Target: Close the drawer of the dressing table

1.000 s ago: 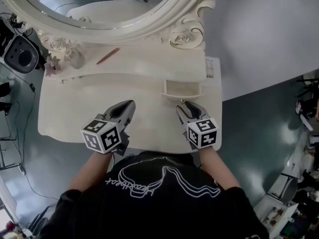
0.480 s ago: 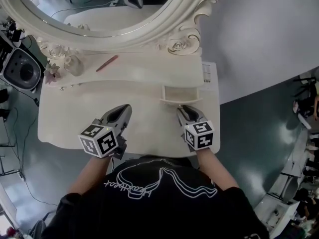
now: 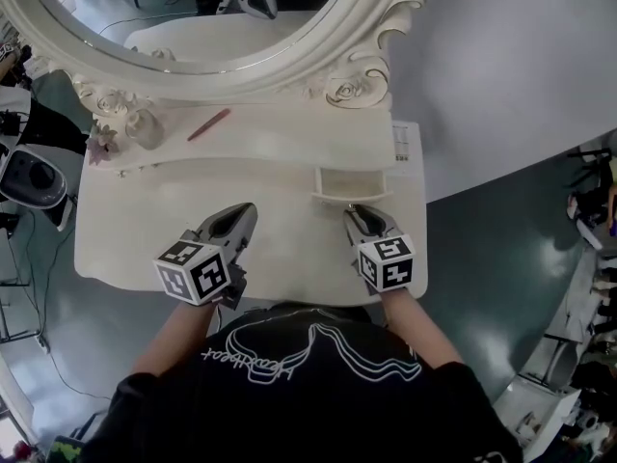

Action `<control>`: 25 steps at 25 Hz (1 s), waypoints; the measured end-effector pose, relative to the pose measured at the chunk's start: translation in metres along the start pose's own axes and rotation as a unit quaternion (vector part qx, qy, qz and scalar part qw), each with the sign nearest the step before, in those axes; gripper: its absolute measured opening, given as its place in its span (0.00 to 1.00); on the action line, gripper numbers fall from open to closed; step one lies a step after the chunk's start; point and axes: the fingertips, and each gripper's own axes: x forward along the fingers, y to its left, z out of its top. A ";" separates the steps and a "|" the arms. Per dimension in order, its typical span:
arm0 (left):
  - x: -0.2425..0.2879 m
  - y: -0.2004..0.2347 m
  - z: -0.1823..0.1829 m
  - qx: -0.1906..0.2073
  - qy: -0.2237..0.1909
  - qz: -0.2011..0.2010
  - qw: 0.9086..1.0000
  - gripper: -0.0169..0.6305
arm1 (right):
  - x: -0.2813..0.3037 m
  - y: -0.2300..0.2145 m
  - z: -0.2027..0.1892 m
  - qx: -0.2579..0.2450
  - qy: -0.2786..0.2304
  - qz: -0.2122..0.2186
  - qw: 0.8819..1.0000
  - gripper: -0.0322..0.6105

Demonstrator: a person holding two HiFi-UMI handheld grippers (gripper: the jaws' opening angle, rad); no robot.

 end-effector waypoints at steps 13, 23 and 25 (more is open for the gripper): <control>-0.002 0.006 -0.001 0.002 0.001 0.002 1.000 0.03 | 0.007 0.001 0.008 0.005 -0.002 -0.004 1.000 0.20; 0.001 0.012 -0.001 0.004 0.002 0.009 1.000 0.03 | 0.021 -0.009 0.022 0.013 -0.011 -0.010 1.000 0.20; 0.002 0.013 0.000 0.003 0.001 0.010 1.000 0.03 | 0.024 -0.012 0.024 0.013 -0.011 -0.010 1.000 0.20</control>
